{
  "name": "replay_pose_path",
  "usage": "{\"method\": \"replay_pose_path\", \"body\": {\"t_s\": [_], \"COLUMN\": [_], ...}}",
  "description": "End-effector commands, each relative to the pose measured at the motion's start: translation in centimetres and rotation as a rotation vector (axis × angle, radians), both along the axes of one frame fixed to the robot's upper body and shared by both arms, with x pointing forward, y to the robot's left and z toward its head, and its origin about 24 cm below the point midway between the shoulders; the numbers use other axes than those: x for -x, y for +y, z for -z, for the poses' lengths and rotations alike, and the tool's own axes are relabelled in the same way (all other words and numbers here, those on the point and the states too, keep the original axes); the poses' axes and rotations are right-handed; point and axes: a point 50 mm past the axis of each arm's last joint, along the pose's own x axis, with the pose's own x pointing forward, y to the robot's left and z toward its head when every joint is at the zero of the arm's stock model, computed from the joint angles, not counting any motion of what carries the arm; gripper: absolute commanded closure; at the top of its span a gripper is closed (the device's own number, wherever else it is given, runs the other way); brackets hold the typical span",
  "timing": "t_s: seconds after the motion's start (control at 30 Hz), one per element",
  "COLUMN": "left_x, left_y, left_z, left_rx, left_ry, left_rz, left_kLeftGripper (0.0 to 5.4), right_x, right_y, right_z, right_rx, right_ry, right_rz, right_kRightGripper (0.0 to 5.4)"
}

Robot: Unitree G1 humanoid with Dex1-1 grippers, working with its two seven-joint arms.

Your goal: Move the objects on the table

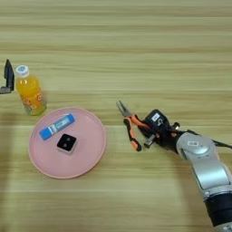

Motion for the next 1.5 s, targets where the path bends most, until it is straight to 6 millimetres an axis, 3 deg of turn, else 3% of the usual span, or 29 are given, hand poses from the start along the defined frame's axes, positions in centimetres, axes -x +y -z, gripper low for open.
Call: {"method": "replay_pose_path", "body": {"t_s": [0.03, 0.33, 0.83, 1.1, 1.23, 1.5], "left_x": [-0.2, -0.2, -0.2, -0.2, -0.2, 0.0], "left_y": [0.2, 0.3, 0.0, -0.2, -0.4, -0.3], "left_z": [-0.2, -0.1, -0.2, -0.3, -0.3, -0.4], "left_rx": [0.003, 0.003, 0.003, 0.001, -0.002, -0.005], "left_ry": [-0.004, -0.002, -0.008, -0.010, -0.011, -0.017], "left_rz": [0.002, 0.005, 0.026, 0.042, 0.055, 0.065], "left_kLeftGripper": [0.00, 0.00, 0.00, 0.00, 0.00, 0.00], "right_x": [0.4, 0.1, -1.8, -1.9, -2.0, -2.2], "right_y": [-0.2, 0.1, 0.5, 1.4, 1.6, 1.7], "right_z": [0.3, -1.3, -9.0, -11.6, -12.0, -10.6], "right_rx": [-0.008, -0.079, -0.262, -0.415, -0.463, -0.492], "right_ry": [0.038, -0.006, -0.415, -0.622, -0.704, -0.785], "right_rz": [-0.003, -0.019, 0.041, 0.086, 0.153, 0.308], "right_kRightGripper": [4.18, 3.16, 1.36, 0.49, 0.03, 0.03]}}
